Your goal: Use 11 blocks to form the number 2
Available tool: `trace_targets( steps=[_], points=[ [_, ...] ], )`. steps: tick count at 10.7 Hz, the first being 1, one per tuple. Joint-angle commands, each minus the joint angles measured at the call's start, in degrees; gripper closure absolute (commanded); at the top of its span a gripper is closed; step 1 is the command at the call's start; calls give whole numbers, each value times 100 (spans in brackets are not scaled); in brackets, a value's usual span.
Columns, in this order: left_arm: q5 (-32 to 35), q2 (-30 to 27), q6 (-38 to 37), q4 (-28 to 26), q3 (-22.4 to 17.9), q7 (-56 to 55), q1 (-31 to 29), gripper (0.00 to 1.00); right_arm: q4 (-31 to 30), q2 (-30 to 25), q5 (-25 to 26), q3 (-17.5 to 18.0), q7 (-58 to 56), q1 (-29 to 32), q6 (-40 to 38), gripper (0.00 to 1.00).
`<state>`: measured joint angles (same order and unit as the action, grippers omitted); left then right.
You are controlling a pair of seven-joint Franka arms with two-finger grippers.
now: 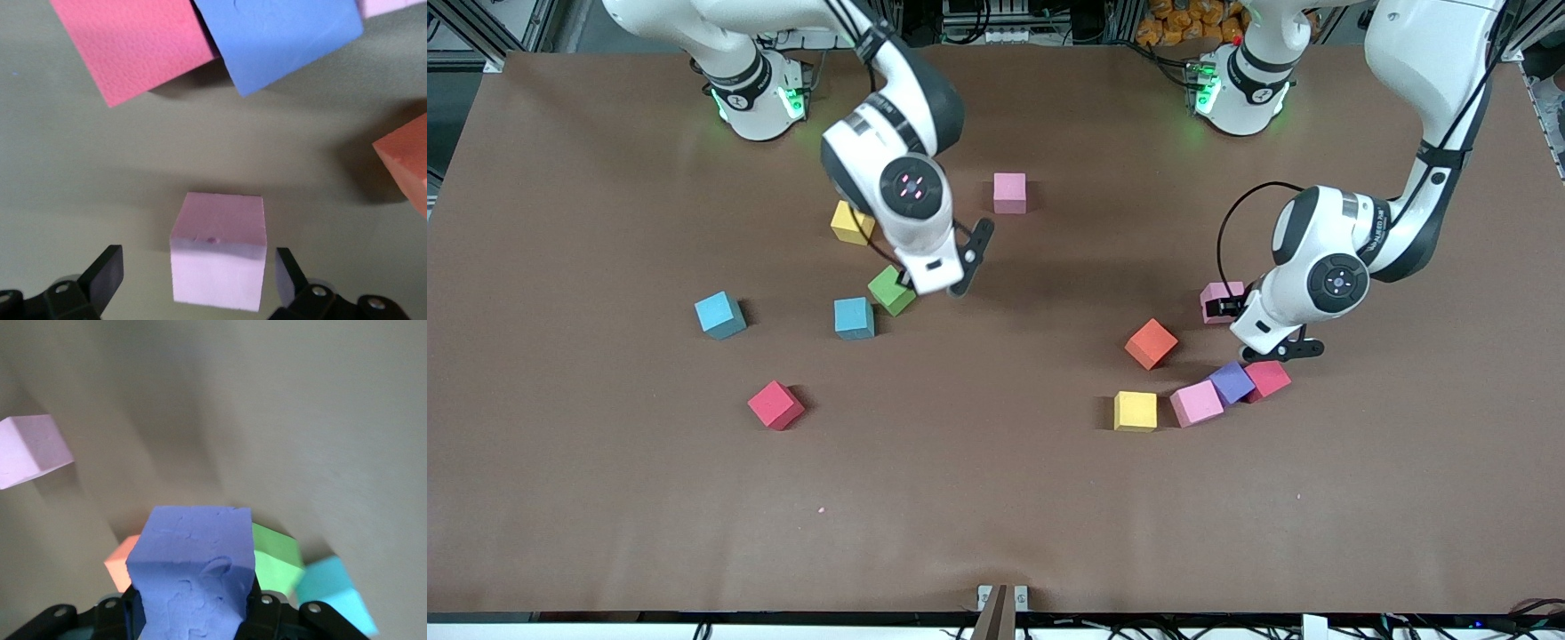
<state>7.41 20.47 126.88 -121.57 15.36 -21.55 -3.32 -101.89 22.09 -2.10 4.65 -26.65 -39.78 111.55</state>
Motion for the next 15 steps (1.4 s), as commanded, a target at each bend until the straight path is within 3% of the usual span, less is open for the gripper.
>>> trace_targets(
  steps=[1, 6, 8, 10, 13, 15],
  points=[
    [41, -123, 442, -446, 46, 19, -64, 0, -1138, -645, 26, -25, -34, -503, 560, 64],
    [24, -70, 644, -604, 46, 19, -99, 0, -1280, -575, 43, -34, -77, -1470, 745, 64],
    [-20, 0, 653, -596, 46, 10, -108, 15, -1727, -487, 52, -34, -121, -1568, 1480, 64],
    [-274, 9, 653, -587, 46, 2, -108, 27, -1738, -382, 52, -34, -165, -1638, 1528, 64],
    [-659, -34, 645, -587, 46, -199, -160, 61, -1720, -302, 52, -43, -183, -1700, 1537, 64],
    [-829, -122, 610, -587, 46, -506, -169, 65, -1720, -189, 52, -34, -174, -1788, 1641, 64]
  ],
)
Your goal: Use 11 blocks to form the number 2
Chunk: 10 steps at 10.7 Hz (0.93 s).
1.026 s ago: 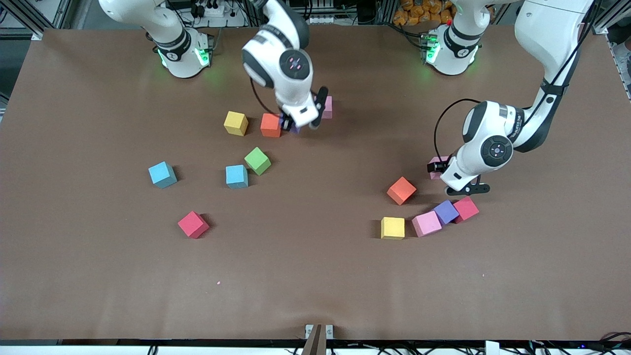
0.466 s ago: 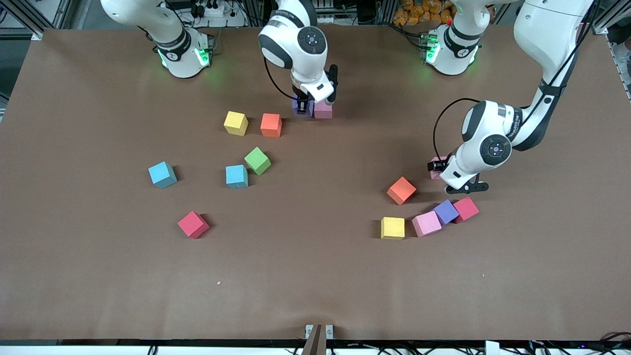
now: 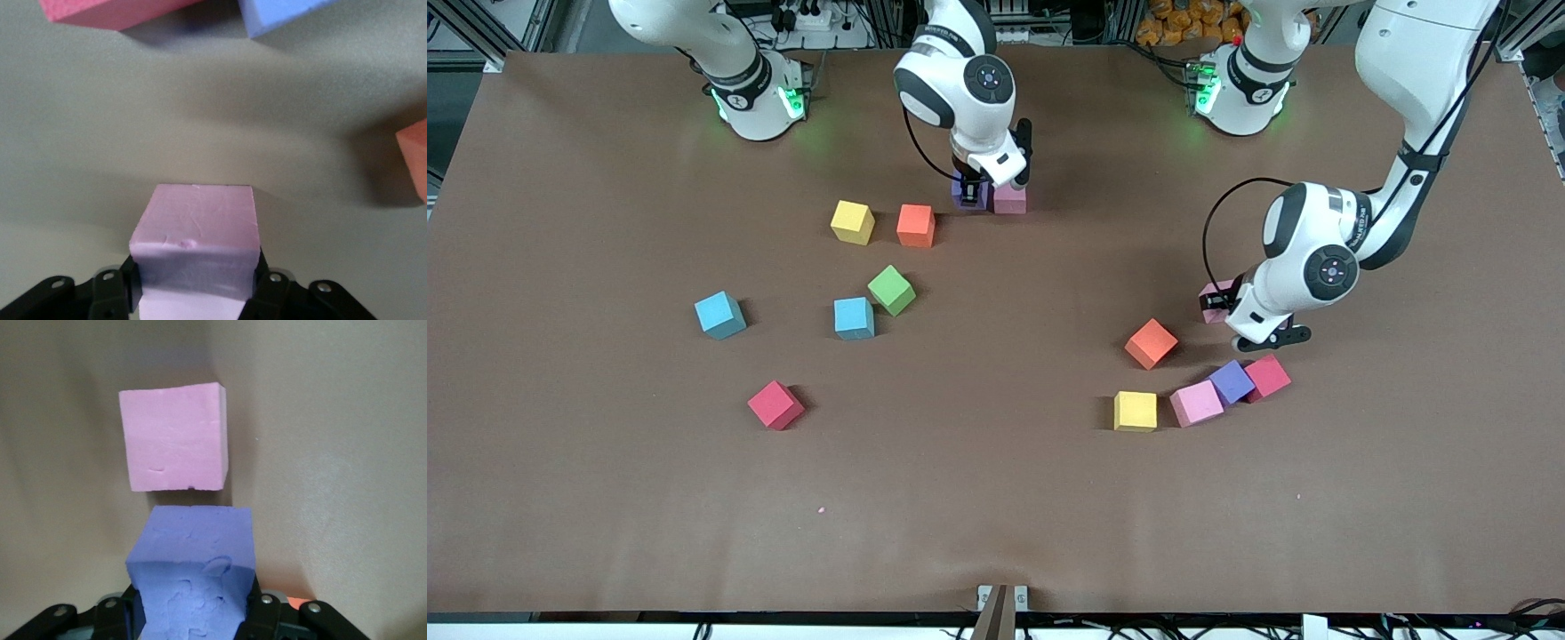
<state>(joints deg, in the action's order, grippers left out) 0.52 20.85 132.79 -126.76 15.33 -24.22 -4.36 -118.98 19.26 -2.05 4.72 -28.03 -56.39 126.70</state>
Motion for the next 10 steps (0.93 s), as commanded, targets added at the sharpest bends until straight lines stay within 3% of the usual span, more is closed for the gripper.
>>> trace_targets(
  steps=[1, 5, 8, 10],
  points=[
    [-140, -213, 2, -86, 93, -676, -56, 67, -11, 174, 47, -50, -36, -127, 223, 64],
    [-289, -625, -16, -349, 567, -2927, -82, 69, -20, 351, 47, -41, 16, -136, 452, 64],
    [-1596, -1310, -16, -761, 814, -3419, -65, 68, -29, 447, 47, -41, 25, -180, 584, 64],
    [-1625, -1531, -16, -946, 1049, -4376, -56, 69, -29, 474, 47, -50, 25, -197, 619, 64]
  ],
)
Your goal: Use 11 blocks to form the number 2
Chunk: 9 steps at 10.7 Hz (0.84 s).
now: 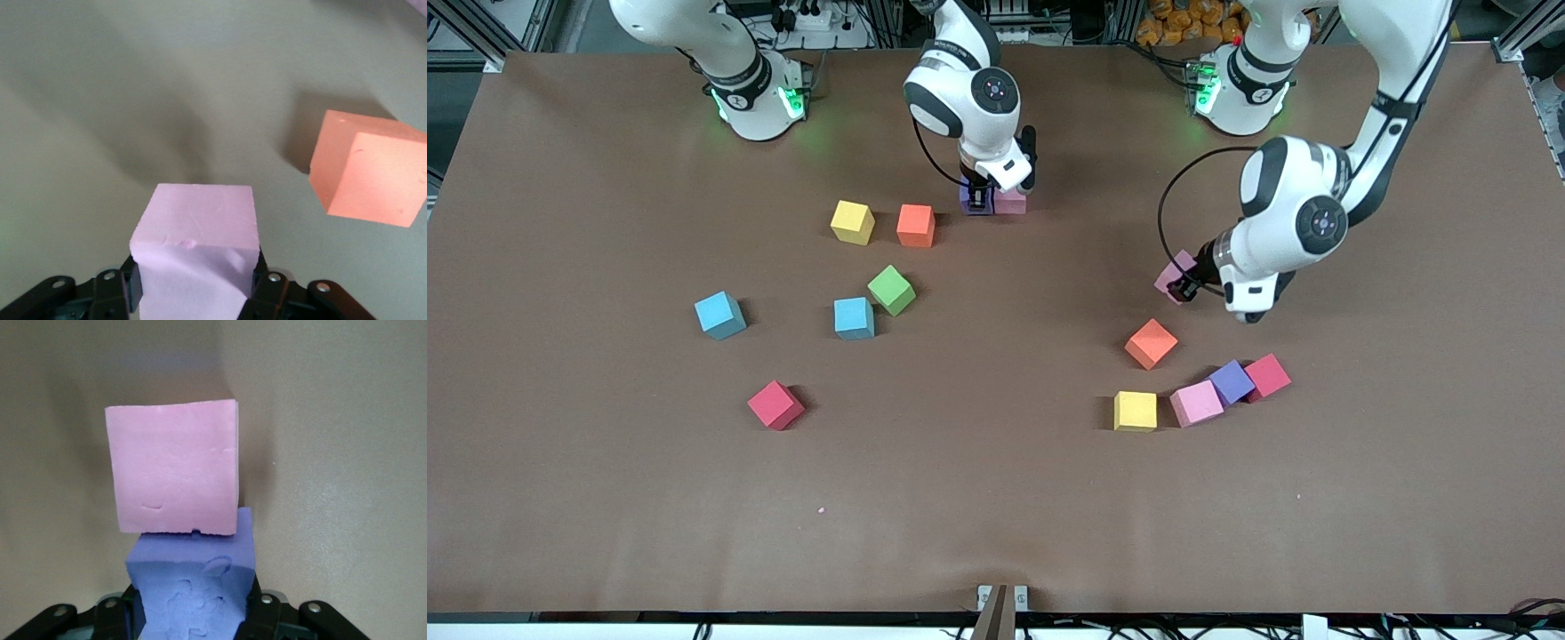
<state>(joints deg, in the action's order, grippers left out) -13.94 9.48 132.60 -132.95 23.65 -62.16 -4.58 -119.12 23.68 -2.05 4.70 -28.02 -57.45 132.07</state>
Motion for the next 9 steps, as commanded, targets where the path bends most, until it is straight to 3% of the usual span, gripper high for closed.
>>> trace_targets(
  steps=[1, 3, 4, 5, 7, 9],
  points=[
    [-179, -481, 3, -415, 428, -1135, -52, 69, -15, 40, 47, -48, 25, -91, 91, 64],
    [-536, -648, 3, -626, 587, -1798, -52, 72, -15, 58, 47, -48, 25, -91, 82, 56],
    [-748, -710, 21, -740, 675, -1835, -61, 72, -15, 58, 47, -48, 25, -82, 82, 41],
    [-968, -719, 38, -793, 685, -1861, -61, 71, -6, 58, 47, -40, 112, -82, 47, 4],
    [-1067, -658, 126, -820, 746, -2289, 9, 70, 11, -12, 47, -40, 333, -82, -23, 0],
    [-1075, -518, 431, -785, 1166, -2948, 9, 70, 20, -239, 38, -40, 341, -100, -233, 0]
  ],
)
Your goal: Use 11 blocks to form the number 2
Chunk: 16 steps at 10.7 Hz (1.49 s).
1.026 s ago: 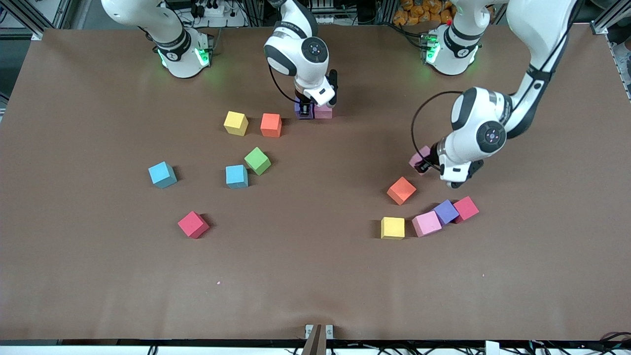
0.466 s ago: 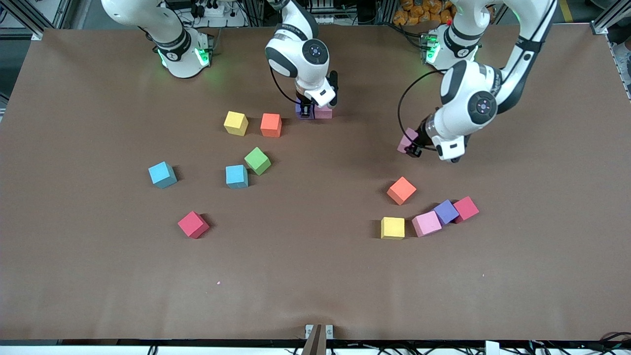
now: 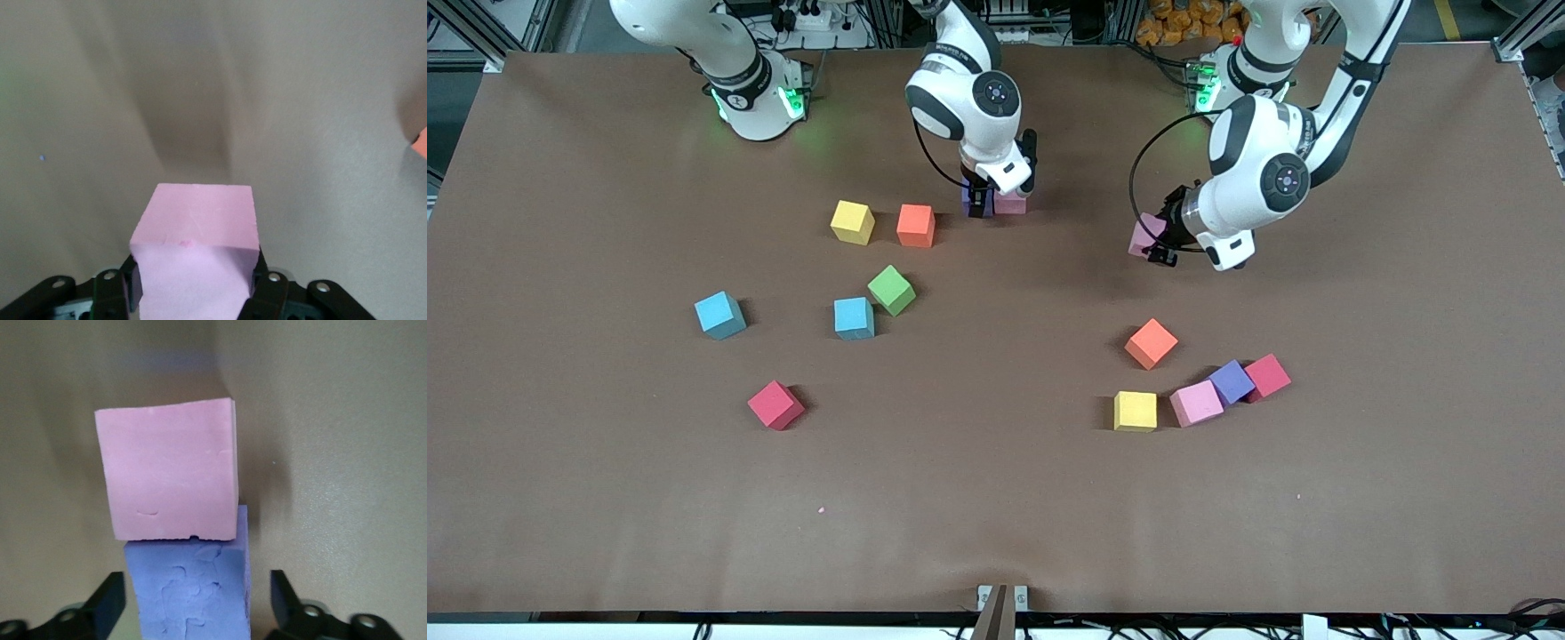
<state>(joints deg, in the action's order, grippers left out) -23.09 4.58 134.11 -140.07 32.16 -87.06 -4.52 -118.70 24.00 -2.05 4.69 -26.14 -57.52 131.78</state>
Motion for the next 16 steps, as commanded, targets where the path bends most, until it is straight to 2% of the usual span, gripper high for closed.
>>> trace_targets(
  steps=[1, 4, 5, 8, 12, 16],
  points=[
    [-152, 51, 421, -73, 456, -896, 21, 69, -13, -412, 21, -39, 188, -171, -370, 0],
    [-161, 105, 589, -152, 641, -1715, 152, 69, -21, -729, -6, -56, 346, -102, -722, 0],
    [-161, 122, 851, -230, 651, -2057, 301, 68, -21, -756, 3, -91, 338, -50, -845, 0],
    [-161, 412, 1519, -328, 651, -2972, 802, 67, -91, -826, 47, -109, -134, 529, -1021, 0],
    [-161, 562, 1811, -363, 651, -3378, 1312, 68, -775, -1387, 108, -109, -584, 760, -943, 0],
    [-161, 763, 2345, -529, 651, -3397, 1646, 70, -934, -1415, 328, -109, -638, 724, -663, 0]
  ],
)
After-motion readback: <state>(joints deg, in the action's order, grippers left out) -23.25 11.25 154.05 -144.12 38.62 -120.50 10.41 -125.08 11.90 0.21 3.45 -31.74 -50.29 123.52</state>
